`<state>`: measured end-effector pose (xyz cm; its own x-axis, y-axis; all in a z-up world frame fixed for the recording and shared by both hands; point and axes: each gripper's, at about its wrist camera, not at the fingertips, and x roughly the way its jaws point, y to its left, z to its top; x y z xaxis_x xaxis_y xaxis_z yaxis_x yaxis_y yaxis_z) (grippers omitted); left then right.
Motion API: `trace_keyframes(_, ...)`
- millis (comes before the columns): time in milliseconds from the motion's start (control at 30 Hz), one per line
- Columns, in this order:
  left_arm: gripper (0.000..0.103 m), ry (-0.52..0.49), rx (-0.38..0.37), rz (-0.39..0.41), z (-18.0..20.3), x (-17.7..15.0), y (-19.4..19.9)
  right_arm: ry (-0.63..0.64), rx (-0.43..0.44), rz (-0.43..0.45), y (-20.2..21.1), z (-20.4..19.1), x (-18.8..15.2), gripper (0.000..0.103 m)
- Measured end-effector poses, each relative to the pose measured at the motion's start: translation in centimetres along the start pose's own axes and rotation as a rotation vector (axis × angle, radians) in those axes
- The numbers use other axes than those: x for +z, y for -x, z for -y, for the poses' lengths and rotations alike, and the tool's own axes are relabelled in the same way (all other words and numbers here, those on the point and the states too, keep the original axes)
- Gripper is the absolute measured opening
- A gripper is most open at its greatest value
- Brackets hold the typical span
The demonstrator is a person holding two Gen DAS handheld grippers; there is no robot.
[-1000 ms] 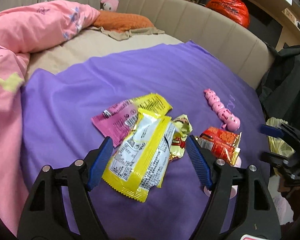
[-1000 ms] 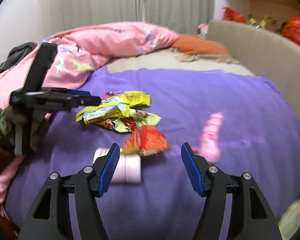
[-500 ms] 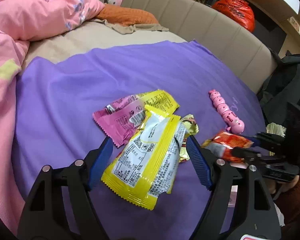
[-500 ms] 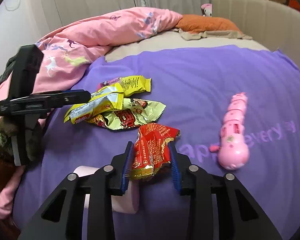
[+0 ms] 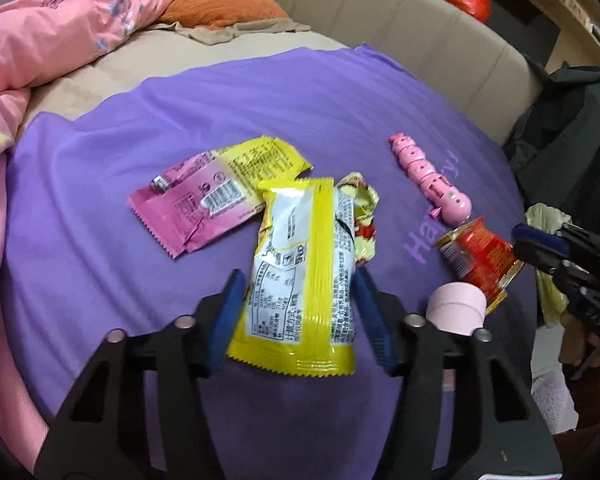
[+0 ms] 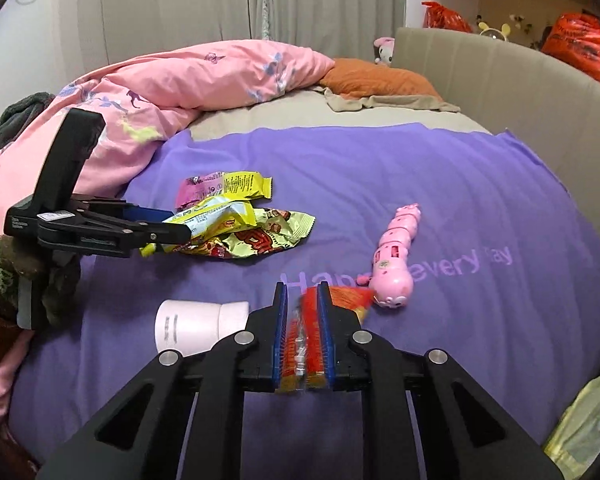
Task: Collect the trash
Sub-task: 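Grasp the yellow snack wrapper with the left gripper while right grasps the red wrapper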
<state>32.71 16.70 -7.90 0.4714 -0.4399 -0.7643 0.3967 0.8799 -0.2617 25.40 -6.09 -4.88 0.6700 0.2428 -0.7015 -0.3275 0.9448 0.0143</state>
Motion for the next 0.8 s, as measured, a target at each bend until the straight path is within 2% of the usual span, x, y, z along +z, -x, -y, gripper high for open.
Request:
trace_keyframes(133,0.03,0.009,0.012,0.017,0.0,-0.2,0.5,-0.005,0.0,0.009,0.7,0.3,-0.3,0.016)
trace_keyframes(233,0.024,0.02,0.013,0.048,0.0,0.0,1.4,-0.02,0.003,0.015,1.3,0.7,-0.8,0.016)
trace_keyframes(467,0.023,-0.015,-0.005,0.119,2.1,0.4,4.0,-0.065,-0.031,0.026,3.2,2.6,-3.1,0.016)
trace_keyframes(567,0.023,-0.032,-0.025,0.126,3.2,0.4,4.5,-0.11,-0.016,0.047,3.9,3.7,-3.8,0.016)
trace_keyframes(600,0.023,-0.039,-0.028,0.126,3.6,0.4,4.5,-0.123,-0.016,0.045,3.9,4.0,-4.0,0.019)
trace_keyframes(633,0.023,-0.045,-0.03,0.123,4.0,0.3,4.5,-0.133,-0.015,0.036,3.6,4.3,-4.0,0.026)
trace_keyframes(667,0.023,-0.047,-0.031,0.121,4.2,0.3,4.4,-0.138,0.0,0.02,3.2,4.5,-4.0,0.051)
trace_keyframes(700,0.023,-0.05,-0.031,0.119,4.5,0.2,4.3,-0.14,0.023,0.013,2.8,4.6,-4.1,0.06)
trace_keyframes(733,0.023,-0.055,-0.028,0.12,4.8,0.0,4.3,-0.143,0.045,0.002,2.2,4.7,-4.1,0.06)
trace_keyframes(800,0.023,-0.071,-0.015,0.126,5.3,-0.1,4.2,-0.14,0.028,-0.02,0.8,4.6,-4.1,0.06)
